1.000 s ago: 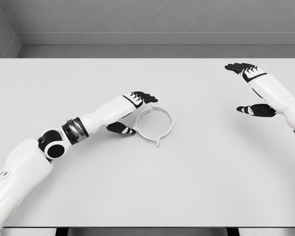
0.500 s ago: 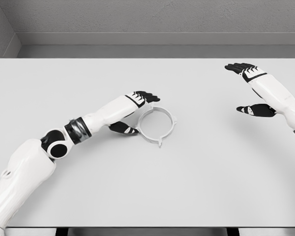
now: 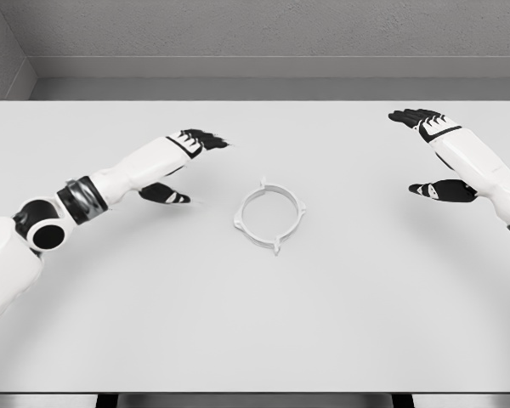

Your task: Assemble PVC drainage pipe clamps

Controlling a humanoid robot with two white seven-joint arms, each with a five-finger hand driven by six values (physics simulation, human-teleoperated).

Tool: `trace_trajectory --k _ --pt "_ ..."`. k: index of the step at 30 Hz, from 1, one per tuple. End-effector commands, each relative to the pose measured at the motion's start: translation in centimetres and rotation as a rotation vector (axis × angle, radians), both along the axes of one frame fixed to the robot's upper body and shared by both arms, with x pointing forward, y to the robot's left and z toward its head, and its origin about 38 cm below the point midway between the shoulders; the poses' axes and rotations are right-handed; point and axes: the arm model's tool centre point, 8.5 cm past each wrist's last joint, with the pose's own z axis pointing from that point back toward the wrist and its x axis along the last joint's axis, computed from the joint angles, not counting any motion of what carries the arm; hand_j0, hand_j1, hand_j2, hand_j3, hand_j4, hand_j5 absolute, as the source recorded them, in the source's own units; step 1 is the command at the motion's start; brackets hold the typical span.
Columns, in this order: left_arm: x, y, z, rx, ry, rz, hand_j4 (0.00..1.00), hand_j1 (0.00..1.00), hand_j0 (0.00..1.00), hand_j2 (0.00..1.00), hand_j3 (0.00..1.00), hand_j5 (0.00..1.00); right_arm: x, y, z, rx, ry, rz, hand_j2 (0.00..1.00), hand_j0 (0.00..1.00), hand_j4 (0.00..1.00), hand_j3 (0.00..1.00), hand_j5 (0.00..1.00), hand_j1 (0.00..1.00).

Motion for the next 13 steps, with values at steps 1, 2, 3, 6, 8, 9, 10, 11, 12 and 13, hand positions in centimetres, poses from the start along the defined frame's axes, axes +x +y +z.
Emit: trace_trajectory --k 1,2,3,6,8,9,10,11,12,13 --pt "0.6 4.2 0.7 0.032 -0.003 0.085 1.00 1.00 1.00 1.00 1.00 1.00 0.0 -0.1 0.1 0.008 -0.001 0.000 1.00 1.00 1.00 1.00 1.00 1.00" --pt "0.5 5.7 1.0 0.060 -0.006 0.105 1.00 1.00 1.00 1.00 1.00 1.00 0.0 -0.1 0.1 0.008 -0.001 0.000 1.00 1.00 1.00 1.00 1.00 1.00" --pt "0.5 6.5 1.2 0.073 -0.008 0.115 1.00 1.00 1.00 1.00 1.00 1.00 0.0 0.0 0.1 0.009 -0.001 0.000 1.00 1.00 1.00 1.00 1.00 1.00" --pt "0.2 9.5 2.1 0.126 -0.015 0.155 1.00 1.00 1.00 1.00 1.00 1.00 0.0 0.0 0.1 0.009 -0.001 0.000 1.00 1.00 1.00 1.00 1.00 1.00" --pt "0.2 11.7 2.7 0.140 -0.010 0.193 1.00 1.00 1.00 1.00 1.00 1.00 0.0 -0.1 0.1 0.008 -0.001 0.000 1.00 1.00 1.00 1.00 1.00 1.00" --pt "0.0 13.0 3.1 0.145 -0.006 0.216 1.00 1.00 1.00 1.00 1.00 1.00 0.0 -0.1 0.1 0.008 -0.001 0.000 1.00 1.00 1.00 1.00 1.00 1.00" --pt "0.0 13.5 3.2 0.142 -0.002 0.226 1.00 1.00 1.00 1.00 1.00 1.00 0.0 -0.1 0.1 0.008 -0.001 0.000 1.00 1.00 1.00 1.00 1.00 1.00" --pt "0.0 14.2 3.1 0.134 0.008 0.243 1.00 1.00 1.00 1.00 1.00 1.00 0.0 -0.1 0.1 0.008 -0.001 0.000 1.00 1.00 1.00 1.00 1.00 1.00" --pt "0.0 14.9 2.9 0.117 0.021 0.266 1.00 1.00 1.00 1.00 1.00 1.00 0.0 -0.1 0.0 0.008 0.001 -0.001 1.00 1.00 1.00 1.00 1.00 1.00" --pt "0.1 15.3 3.1 0.104 0.023 0.279 1.00 1.00 1.00 1.00 1.00 1.00 0.0 -0.1 0.0 0.008 0.001 -0.001 1.00 1.00 1.00 1.00 1.00 1.00"
